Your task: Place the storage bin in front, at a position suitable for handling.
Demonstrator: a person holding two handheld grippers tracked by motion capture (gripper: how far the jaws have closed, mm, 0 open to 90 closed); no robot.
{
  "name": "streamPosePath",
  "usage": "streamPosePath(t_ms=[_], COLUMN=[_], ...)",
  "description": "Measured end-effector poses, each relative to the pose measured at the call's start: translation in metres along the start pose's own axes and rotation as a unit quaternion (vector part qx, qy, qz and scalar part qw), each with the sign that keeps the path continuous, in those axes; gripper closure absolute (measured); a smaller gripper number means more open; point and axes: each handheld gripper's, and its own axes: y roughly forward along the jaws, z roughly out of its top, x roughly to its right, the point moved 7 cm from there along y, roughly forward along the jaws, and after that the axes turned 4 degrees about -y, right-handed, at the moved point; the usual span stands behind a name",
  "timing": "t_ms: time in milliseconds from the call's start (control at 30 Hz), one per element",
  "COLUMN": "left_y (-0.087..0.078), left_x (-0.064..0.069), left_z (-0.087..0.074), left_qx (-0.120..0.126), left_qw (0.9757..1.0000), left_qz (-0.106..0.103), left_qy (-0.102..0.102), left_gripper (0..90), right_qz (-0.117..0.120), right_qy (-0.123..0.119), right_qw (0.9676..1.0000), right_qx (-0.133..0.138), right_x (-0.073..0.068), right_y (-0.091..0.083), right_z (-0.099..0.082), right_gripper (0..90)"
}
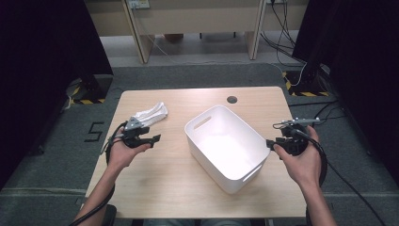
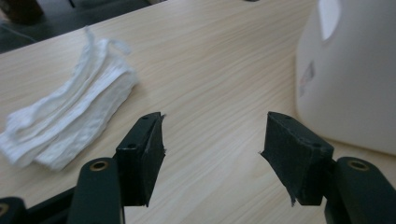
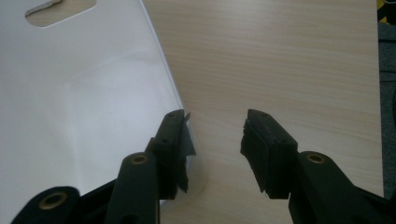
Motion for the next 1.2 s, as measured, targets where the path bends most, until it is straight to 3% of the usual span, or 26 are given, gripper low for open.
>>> streamPosePath(t_ms=[133,367,600,633,733,967,1000,1200], left_y=[0.002,0.0,0.002,0.005,0.014,0.04,0.047,0.057], left_x=[0.016,0.038,0.063,0.071,0.081,0.09,0.089,0.089], left_z=[0.019,0.052,0.069,0.074,0.079,0.085,0.085,0.081], left_qx=[0.011,0.033,0.033,0.03,0.015,-0.014,-0.026,-0.05], left_qw=[0.9994,0.9984,0.9964,0.9954,0.9946,0.9944,0.9949,0.9945], left_qz=[-0.031,-0.046,-0.078,-0.091,-0.103,-0.104,-0.097,-0.092], left_qy=[-0.01,-0.007,-0.002,-0.001,0.005,0.008,0.009,0.004], left_gripper=[37.6,40.1,41.2,41.5,43.4,50.7,51.6,62.2], right_qz=[0.002,-0.002,-0.005,-0.004,-0.016,-0.025,-0.022,-0.018], right_qy=[-0.004,0.009,-0.001,-0.003,-0.018,-0.027,-0.03,-0.041], right_qw=[0.9999,0.9991,0.9983,0.9981,0.9977,0.9972,0.9972,0.9971], right_qx=[-0.015,-0.04,-0.058,-0.062,-0.063,-0.065,-0.064,-0.061], right_x=[-0.004,-0.01,-0.016,-0.018,-0.018,-0.019,-0.018,-0.016], right_y=[0.001,0.004,0.011,0.012,0.015,0.017,0.017,0.021], right_z=[-0.004,-0.01,-0.01,-0.01,-0.009,-0.007,-0.006,-0.001], right_gripper=[62.0,63.8,73.6,75.2,77.8,81.0,81.6,84.0])
